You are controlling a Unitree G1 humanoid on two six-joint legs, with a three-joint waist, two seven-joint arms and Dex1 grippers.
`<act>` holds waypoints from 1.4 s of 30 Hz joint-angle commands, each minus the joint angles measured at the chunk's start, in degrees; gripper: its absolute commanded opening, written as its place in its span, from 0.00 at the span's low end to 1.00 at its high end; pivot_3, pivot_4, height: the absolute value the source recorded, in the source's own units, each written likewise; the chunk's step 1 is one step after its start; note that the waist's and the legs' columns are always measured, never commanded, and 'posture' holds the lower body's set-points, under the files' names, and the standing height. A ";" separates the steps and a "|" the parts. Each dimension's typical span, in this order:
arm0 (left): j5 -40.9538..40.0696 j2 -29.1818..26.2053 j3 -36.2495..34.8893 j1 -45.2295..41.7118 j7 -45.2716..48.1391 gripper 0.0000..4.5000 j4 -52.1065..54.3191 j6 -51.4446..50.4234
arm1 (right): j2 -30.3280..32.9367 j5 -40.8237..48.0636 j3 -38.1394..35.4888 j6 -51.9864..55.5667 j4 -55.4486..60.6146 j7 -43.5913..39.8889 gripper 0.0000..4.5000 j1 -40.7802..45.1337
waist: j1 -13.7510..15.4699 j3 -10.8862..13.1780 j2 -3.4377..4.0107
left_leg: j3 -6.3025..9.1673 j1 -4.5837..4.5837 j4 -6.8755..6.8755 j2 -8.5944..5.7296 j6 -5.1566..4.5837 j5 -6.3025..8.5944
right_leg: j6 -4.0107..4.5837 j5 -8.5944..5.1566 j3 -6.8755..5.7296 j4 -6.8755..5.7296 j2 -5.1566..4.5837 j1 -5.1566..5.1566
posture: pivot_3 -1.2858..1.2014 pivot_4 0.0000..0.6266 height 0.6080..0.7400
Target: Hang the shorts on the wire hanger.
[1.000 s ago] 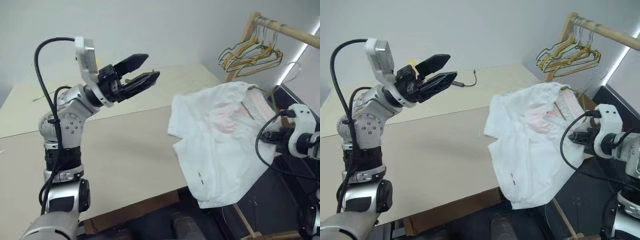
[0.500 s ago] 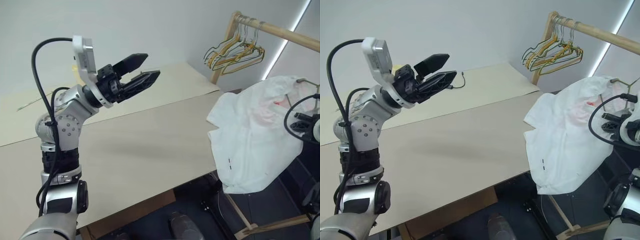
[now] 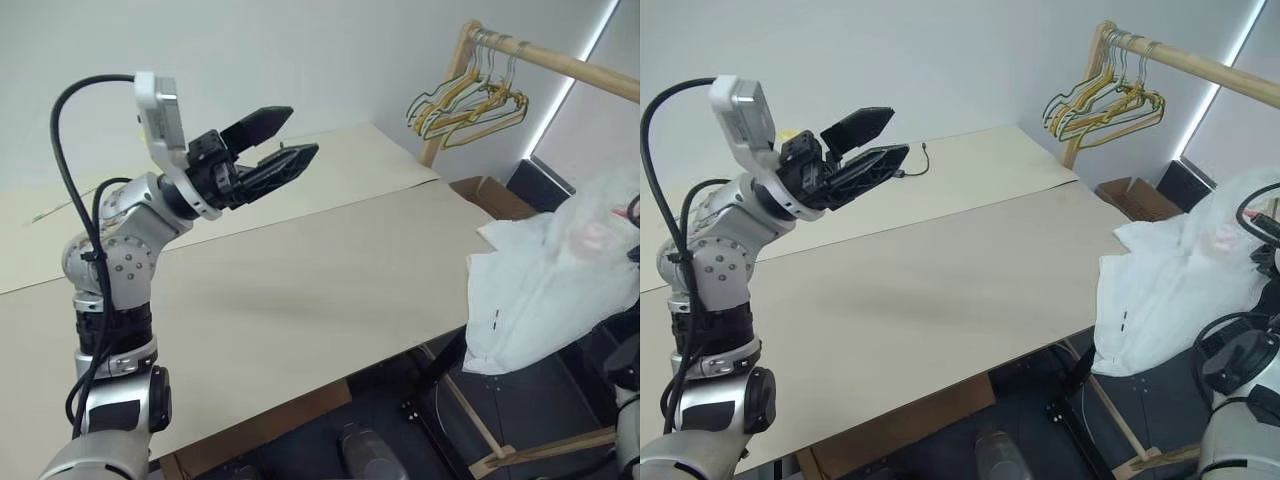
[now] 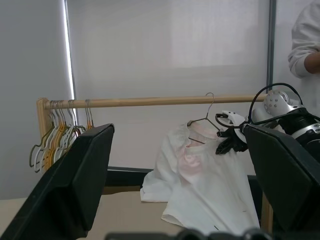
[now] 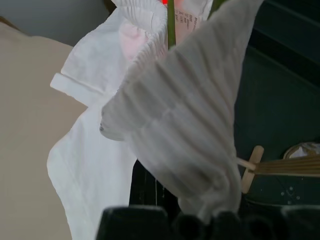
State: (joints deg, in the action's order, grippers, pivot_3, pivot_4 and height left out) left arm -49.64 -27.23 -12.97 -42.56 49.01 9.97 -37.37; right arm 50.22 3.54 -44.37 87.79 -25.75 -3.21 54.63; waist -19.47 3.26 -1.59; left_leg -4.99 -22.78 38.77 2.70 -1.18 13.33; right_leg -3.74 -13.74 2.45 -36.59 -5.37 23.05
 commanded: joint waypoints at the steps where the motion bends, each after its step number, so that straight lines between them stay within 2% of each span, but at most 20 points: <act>1: -0.78 -0.69 -0.34 -1.44 0.34 0.99 1.08 0.98 | -0.50 0.03 -2.47 -1.58 -0.33 1.63 0.00 0.47 | -0.06 0.00 0.01 | 0.00 0.00 0.00 0.00 0.00 0.00 | 0.00 0.00 0.00 0.00 0.00 0.00 | 0.40 0.05 1.00; 3: -0.62 -0.73 -0.19 -1.93 0.67 0.99 0.61 1.18 | -1.24 0.31 -2.27 -1.21 0.51 1.49 0.00 -0.96 | -0.15 -0.01 0.01 | 0.00 0.00 0.00 0.00 0.00 0.00 | -0.02 0.00 0.00 0.02 0.01 -0.01 | 0.40 0.03 1.00; 7: 0.09 -0.59 0.59 -3.00 2.37 1.00 -1.26 1.88 | -3.06 0.31 -3.64 -1.09 1.42 2.32 0.27 -1.37 | -0.42 -0.06 0.08 | 0.00 0.00 0.00 0.01 0.00 0.00 | -0.12 0.06 -0.01 0.17 0.03 -0.07 | 0.38 0.01 1.00; 10: 0.57 -0.19 1.34 -3.46 3.28 1.00 -2.49 2.38 | -3.48 0.26 -3.86 -2.00 1.77 3.07 0.49 -0.97 | -0.81 -0.13 0.24 | -0.01 -0.05 0.00 0.00 -0.01 0.00 | -0.23 0.15 0.00 0.39 0.02 -0.11 | 0.38 0.02 1.00; 11: 0.69 0.09 1.66 -3.89 3.12 1.00 -3.22 2.27 | -3.71 0.06 -3.86 -2.45 1.84 3.59 0.56 -0.86 | -0.90 -0.14 0.25 | -0.03 -0.05 0.00 -0.01 -0.05 0.03 | -0.26 0.17 0.03 0.43 0.00 -0.11 | 0.37 0.05 1.00; 15: 0.98 -0.80 2.68 -4.87 5.57 1.00 -5.77 1.98 | -7.12 -0.16 -4.09 -1.41 9.22 4.87 0.87 -2.30 | -2.07 -0.10 0.26 | -0.02 -0.03 0.01 -0.01 -0.11 0.06 | -0.29 0.17 0.03 0.54 0.01 -0.22 | 0.36 0.04 1.00; 21: 2.75 -0.81 3.88 -7.70 6.44 1.00 -8.61 2.27 | -12.21 -1.40 -4.61 0.12 23.17 5.72 0.87 -9.79 | -3.28 -0.12 0.29 | 0.02 -0.05 0.01 -0.01 -0.12 0.07 | -0.35 0.19 0.00 0.54 0.01 -0.25 | 0.36 0.02 1.00; 26: 4.31 -0.73 4.72 -9.09 7.63 1.00 -10.76 2.96 | -17.60 -4.96 1.96 -6.23 39.93 9.22 0.87 -18.28 | -3.98 -0.11 0.32 | -0.02 0.21 -0.01 0.00 -0.13 0.08 | -0.41 0.18 0.08 0.53 0.00 -0.43 | 0.36 0.05 1.00; 32: 4.61 -0.29 4.30 -6.95 7.24 1.00 -9.57 2.88 | -20.89 -13.38 12.50 -32.79 49.93 18.06 0.87 -26.64 | -5.54 -0.07 0.35 | -0.04 0.60 -0.12 0.01 -0.12 0.10 | -0.43 0.15 0.14 0.58 0.00 -0.77 | 0.36 0.06 1.00; 36: 5.15 -0.14 3.75 -5.37 5.49 1.00 -8.09 3.58 | -21.74 -15.21 18.02 -52.29 51.40 19.22 0.87 -29.58 | -6.41 -0.06 0.34 | -0.05 0.59 -0.19 0.01 -0.12 0.09 | -0.43 0.15 0.16 0.61 0.00 -0.76 | 0.37 0.03 1.00; 38: 5.53 -0.70 3.32 -4.17 4.26 1.00 -6.47 3.78 | -21.79 -14.20 22.67 -61.02 51.21 16.24 0.87 -29.42 | -6.63 -0.07 0.33 | -0.04 0.60 -0.19 0.01 -0.12 0.09 | -0.44 0.16 0.16 0.62 0.00 -0.78 | 0.38 0.02 1.00; 42: 8.26 -2.43 3.08 -0.55 1.39 1.00 -2.83 4.45 | -23.77 -4.35 27.84 -72.24 49.04 3.80 0.87 -28.47 | -6.48 -0.08 0.31 | -0.02 0.74 -0.21 0.02 -0.12 0.09 | -0.45 0.16 0.18 0.61 0.05 -0.89 | 0.40 0.00 1.00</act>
State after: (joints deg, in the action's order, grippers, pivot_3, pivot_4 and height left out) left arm -42.32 -28.52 -8.18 -43.43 51.81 4.69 -34.11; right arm 26.52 -4.51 -17.74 20.78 22.93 4.99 24.75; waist -25.95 3.17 -1.28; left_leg -4.98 -22.00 38.54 2.71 -1.31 13.42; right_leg -4.18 -13.57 2.64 -35.98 -5.31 22.14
